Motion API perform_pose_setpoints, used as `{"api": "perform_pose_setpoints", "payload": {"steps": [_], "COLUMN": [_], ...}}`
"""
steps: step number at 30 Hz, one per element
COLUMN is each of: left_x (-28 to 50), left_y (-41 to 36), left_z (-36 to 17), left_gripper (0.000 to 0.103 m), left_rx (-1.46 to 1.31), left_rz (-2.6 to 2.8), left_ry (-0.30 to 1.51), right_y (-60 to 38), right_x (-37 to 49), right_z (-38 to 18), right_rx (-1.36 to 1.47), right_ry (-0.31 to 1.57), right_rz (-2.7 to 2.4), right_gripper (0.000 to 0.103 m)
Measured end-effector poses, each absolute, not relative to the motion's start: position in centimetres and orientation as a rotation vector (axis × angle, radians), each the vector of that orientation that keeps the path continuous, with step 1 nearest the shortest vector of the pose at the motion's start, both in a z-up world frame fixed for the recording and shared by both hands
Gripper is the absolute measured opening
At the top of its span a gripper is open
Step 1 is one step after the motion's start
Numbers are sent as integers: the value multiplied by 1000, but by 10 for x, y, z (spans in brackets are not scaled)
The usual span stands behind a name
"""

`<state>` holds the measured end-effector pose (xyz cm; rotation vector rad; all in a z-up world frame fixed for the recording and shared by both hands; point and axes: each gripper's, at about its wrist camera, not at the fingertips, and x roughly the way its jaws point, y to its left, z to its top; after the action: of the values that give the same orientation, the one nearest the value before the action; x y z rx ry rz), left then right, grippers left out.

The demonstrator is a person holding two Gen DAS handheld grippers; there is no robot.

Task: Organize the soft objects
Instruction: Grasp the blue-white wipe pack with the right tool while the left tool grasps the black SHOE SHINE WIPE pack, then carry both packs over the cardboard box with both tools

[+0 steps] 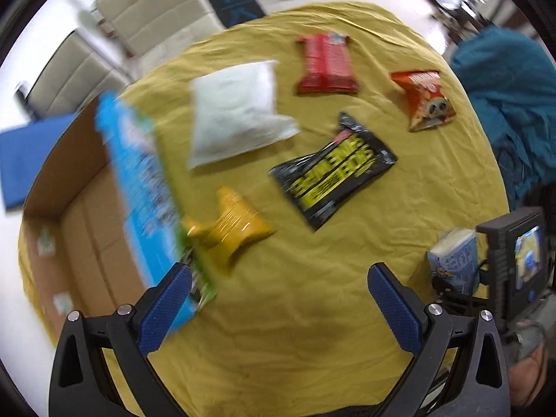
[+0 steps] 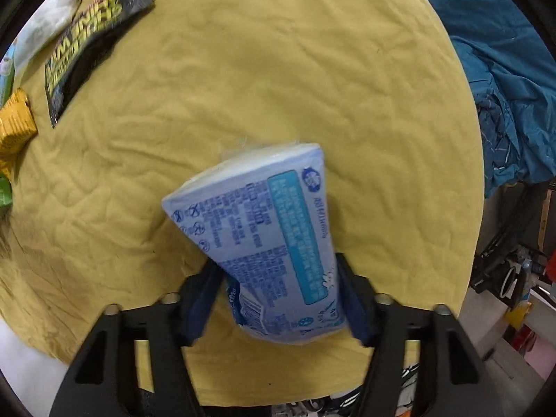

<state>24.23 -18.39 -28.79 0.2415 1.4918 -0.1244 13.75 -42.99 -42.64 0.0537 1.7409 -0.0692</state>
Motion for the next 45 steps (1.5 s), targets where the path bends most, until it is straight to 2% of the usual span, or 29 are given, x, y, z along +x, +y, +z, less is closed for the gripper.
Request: {"api": "perform_pose_setpoints", "payload": {"steps": [13, 16, 18, 21, 26, 29, 33, 39, 45], "left_x": [331, 336, 336, 334, 327, 313, 296, 283, 254], "left_y": [-253, -255, -255, -252, -216, -196, -180, -171, -200], "left_z": [-386, -400, -407, -411, -405, -403, -398, -393, -401], "left_gripper": [103, 102, 79, 65, 58, 58, 59, 62, 62], "left_rx": [552, 526, 503, 498, 224, 72, 13, 13, 40], "left_rz": [-376, -430, -434, -406, -201, -110, -63, -46, -55], "left_ry": [1572, 1632, 1673, 1700, 1833, 1851, 1818, 1788, 1766], "right_y": [-494, -503, -508, -498, -493, -501, -503, -499, -496], "right_x": [233, 243, 248, 261, 264, 256, 255, 256, 252], "right_z": [-442, -442, -449, -437, -437, -440, -448, -456, -463], "right_rx": [120, 125, 125, 128, 167, 201, 195, 153, 133], "right_ry": [1691, 1713, 1726, 1737, 1762, 1782, 1776, 1757, 1744], "right_rz": [-17, 0, 5, 7, 13, 26, 10, -21, -32], "right_gripper": [56, 56, 56, 56, 56, 56, 56, 59, 59]}}
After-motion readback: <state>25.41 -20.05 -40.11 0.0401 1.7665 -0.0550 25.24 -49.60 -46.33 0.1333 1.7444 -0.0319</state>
